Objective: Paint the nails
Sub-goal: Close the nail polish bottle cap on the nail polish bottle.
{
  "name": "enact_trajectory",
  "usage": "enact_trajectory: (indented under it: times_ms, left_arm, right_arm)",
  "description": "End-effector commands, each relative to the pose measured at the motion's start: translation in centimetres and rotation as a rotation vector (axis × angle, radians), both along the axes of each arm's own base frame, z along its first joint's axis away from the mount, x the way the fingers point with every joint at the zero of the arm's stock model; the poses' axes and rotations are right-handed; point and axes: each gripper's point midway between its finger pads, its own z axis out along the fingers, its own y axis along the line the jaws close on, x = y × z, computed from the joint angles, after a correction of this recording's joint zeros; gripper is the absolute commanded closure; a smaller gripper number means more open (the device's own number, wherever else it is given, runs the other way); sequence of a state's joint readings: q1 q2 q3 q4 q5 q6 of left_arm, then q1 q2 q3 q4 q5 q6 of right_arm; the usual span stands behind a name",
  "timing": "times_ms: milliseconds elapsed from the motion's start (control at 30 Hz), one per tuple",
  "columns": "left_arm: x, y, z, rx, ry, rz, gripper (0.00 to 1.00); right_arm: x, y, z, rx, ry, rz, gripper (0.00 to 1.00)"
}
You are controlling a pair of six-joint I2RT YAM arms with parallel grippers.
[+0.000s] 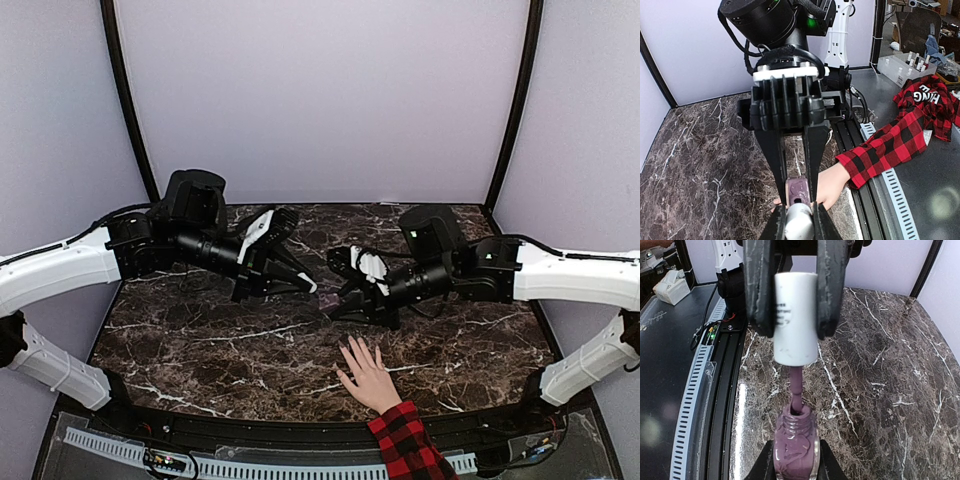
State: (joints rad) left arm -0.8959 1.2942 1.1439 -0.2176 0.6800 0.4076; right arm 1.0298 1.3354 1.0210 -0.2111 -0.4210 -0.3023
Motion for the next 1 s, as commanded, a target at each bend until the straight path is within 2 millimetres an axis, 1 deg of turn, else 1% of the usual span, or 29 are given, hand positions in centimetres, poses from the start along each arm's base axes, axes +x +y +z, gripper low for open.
enact_trajectory:
  times_ms: [0,600,967]
  left_arm:
    - [-0.28,-0.21,1.3,-0.025,-0.019,-0.014,1.0]
    - [-0.18,-0.09,0.62,0.0,-0.021,-0.011,1.0]
    - [-0.96,-0.14,0.8,-0.011,-0.011,-0.05,1.0]
  right_arm:
    - [-0.17,1.01,1.73,0.042,-0.033,0.014,1.0]
    - [-0.45,0.79,2.3,0.058,-0.044,0.015,1.0]
    - [-0.14,0.91,2.42,0.064,-0.042,0.001,1.0]
